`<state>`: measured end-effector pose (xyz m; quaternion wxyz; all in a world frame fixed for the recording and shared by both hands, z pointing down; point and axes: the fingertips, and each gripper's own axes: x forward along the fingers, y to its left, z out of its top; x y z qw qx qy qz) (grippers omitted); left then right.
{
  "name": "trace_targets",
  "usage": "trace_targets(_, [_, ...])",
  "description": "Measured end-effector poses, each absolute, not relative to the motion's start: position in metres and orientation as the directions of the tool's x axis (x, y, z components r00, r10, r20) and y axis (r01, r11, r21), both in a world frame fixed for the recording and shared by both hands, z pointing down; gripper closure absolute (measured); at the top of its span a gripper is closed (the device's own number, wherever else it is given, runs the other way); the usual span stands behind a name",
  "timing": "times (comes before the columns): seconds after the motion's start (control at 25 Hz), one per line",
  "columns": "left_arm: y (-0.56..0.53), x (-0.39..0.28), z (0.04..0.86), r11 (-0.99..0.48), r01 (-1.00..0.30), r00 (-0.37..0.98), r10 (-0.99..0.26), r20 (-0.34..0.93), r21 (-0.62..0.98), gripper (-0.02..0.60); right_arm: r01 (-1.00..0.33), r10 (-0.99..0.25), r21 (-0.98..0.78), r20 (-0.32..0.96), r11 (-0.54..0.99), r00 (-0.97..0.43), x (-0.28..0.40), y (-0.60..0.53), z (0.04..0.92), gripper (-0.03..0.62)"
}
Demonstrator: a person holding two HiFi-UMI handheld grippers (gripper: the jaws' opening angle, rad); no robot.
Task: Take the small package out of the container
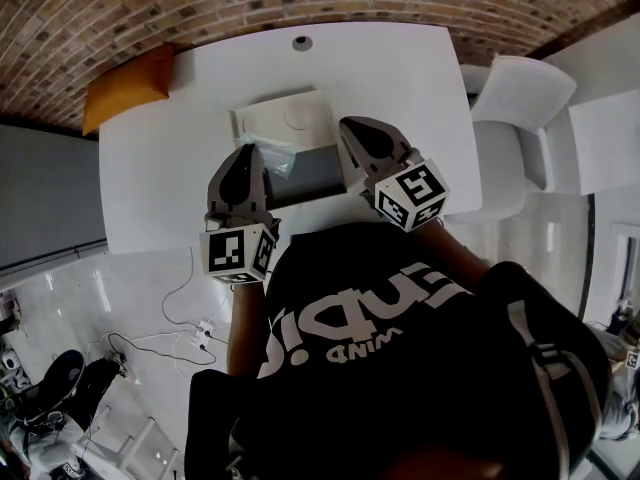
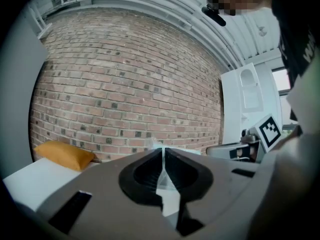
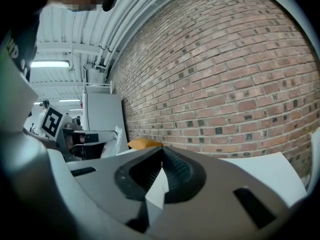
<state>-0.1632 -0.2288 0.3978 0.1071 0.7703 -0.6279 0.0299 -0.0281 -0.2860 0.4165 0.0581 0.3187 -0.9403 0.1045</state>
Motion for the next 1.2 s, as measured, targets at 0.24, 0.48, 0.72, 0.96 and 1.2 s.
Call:
trace_targets(0.24, [-0.2252,-0.163,0.4028,-0.166,-0.976,0.19,-0.966,0.175,0.14,0.558,-0.62,-0.597,-0.158,0.169,0.769,-0.784,-0.0233,-0.2866,0.4181,0.594])
trace_targets(0.48, [-0.2245,-0.1672,0.4072,-0.156,-0.979,0.179,-0.967,0.183,0.133,0.558,-0.619,-0.596,-0.156,0.173,0.77,-0.785,-0.0245,-0.2854,0.4195,0.594])
trace_targets(0.72, [-0.2246,-0.1664,0.4061,-0.154,-0.978,0.177,-0.97,0.167,0.141,0.558,-0.619,-0.596,-0.155,0.173,0.77,-0.784,-0.0245,-0.2838,0.4198,0.594])
trace_targets(0.96, [-0.2276,-0.1679,0.4025,-0.144,-0.977,0.166,-0.977,0.137,0.157,0.558,-0.615,-0.591,-0.154,0.176,0.773,-0.787,-0.0246,-0.2834,0.4194,0.594])
trace_targets(1.2, [-0.2269,-0.1703,0.4067,-0.137,-0.977,0.163,-0.974,0.155,0.166,0.558,-0.612,-0.587,-0.152,0.181,0.776,-0.789,-0.027,-0.2827,0.4209,0.594])
